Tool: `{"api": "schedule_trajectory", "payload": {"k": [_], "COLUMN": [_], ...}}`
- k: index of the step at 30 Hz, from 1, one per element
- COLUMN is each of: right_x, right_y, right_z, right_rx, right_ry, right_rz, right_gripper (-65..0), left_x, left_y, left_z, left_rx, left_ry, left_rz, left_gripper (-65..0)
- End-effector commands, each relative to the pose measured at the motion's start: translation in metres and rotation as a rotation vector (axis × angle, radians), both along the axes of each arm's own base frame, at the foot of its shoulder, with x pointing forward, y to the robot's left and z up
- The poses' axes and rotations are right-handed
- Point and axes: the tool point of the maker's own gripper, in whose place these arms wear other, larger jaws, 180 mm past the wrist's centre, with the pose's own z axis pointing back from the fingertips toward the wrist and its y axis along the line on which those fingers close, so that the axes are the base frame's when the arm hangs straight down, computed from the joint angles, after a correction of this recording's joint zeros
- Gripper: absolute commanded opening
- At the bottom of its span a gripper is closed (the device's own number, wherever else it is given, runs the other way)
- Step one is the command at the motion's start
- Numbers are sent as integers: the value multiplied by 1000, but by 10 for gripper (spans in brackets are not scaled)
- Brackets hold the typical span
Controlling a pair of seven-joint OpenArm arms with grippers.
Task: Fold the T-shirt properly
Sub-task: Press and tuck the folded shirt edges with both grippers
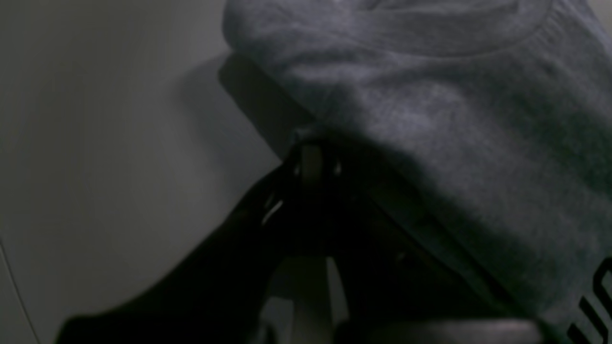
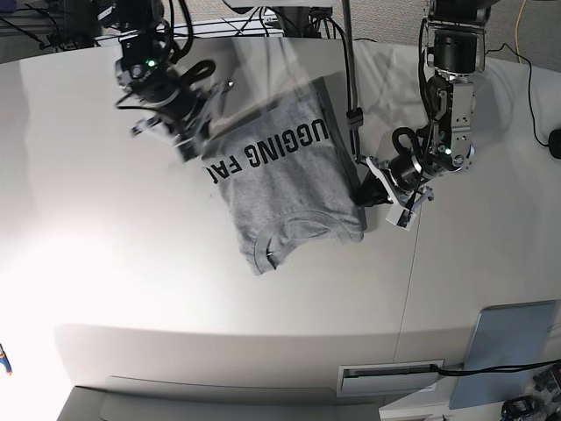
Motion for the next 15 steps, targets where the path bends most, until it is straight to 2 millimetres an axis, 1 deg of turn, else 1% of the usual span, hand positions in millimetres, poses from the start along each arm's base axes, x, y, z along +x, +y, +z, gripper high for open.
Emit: {"api": "schedule_trajectory", "payload": {"k": [1, 2, 4, 9, 12, 15], "right_x": [13, 16, 24, 48, 55, 52], "right_y": [-7, -13, -18, -20, -20, -11], "right_z": [13, 15, 19, 26, 21, 8], "right_rx": [-8, -20, -30, -30, -27, -18], "right_ry": [-59, -67, -92, -141, -131, -95], "right_rz": [-22, -36, -48, -52, -53, -29], "right_gripper": [-650, -650, -650, -650, -650, -650], "left_x": [3, 4, 5, 6, 6, 6], "left_y": [20, 20, 20, 19, 20, 20], "left_z": [-7, -6, -5, -4, -4, -4], "left_rx": [98, 97, 95, 91, 93, 92], "left_ry": [28, 25, 18, 11, 13, 11], "left_rz": [28, 29, 30, 32, 32, 32], "left_gripper": [-650, -650, -650, -650, -650, -650]}}
